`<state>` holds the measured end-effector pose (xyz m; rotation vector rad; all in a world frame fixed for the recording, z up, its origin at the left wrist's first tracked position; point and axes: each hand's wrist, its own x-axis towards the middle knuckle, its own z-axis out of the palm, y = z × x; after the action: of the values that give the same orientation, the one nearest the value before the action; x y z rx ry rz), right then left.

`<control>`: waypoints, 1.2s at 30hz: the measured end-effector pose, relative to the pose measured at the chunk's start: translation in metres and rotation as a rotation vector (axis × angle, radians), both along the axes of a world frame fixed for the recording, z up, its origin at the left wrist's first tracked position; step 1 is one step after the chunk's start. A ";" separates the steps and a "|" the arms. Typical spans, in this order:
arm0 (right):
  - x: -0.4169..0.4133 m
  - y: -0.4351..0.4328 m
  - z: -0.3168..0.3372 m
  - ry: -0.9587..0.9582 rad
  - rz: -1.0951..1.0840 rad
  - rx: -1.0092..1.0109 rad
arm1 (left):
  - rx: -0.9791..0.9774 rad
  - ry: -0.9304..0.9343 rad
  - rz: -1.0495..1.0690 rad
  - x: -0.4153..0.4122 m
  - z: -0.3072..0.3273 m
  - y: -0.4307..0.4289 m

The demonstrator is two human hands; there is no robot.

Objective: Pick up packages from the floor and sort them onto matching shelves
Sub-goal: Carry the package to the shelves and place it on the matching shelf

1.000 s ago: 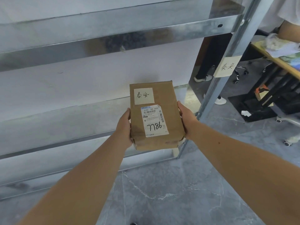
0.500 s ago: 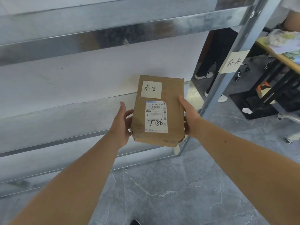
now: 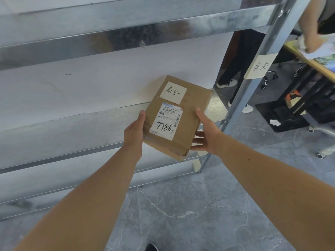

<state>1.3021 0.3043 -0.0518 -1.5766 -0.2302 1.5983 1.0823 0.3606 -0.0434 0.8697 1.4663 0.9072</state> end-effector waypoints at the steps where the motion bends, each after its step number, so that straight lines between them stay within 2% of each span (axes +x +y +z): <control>1: 0.000 0.000 0.000 0.006 -0.003 0.004 | 0.010 0.008 0.029 0.000 -0.002 0.002; 9: -0.013 -0.002 0.005 0.044 -0.044 0.043 | 0.179 -0.046 0.194 0.019 -0.001 -0.014; 15: -0.031 -0.003 0.006 -0.037 -0.033 0.083 | 0.324 0.102 0.174 0.032 -0.004 -0.029; 21: -0.035 -0.004 0.006 0.057 -0.073 0.083 | 0.356 0.334 0.072 0.022 -0.011 -0.031; 25: -0.036 -0.006 0.007 0.153 -0.044 0.070 | 0.402 0.317 0.005 0.011 -0.005 -0.023; 29: -0.047 0.000 0.006 0.177 -0.047 0.070 | 0.425 0.202 0.122 0.006 0.000 -0.014; 32: -0.052 0.006 0.008 0.162 -0.025 0.082 | 0.477 0.271 0.136 0.004 0.002 -0.002; 36: -0.054 0.013 0.005 0.133 -0.061 0.058 | 0.441 0.298 0.132 -0.003 0.002 0.011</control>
<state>1.2480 0.3169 -0.0469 -1.4142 -0.1532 1.6278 1.0796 0.3713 -0.0415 1.2864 1.6182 1.2701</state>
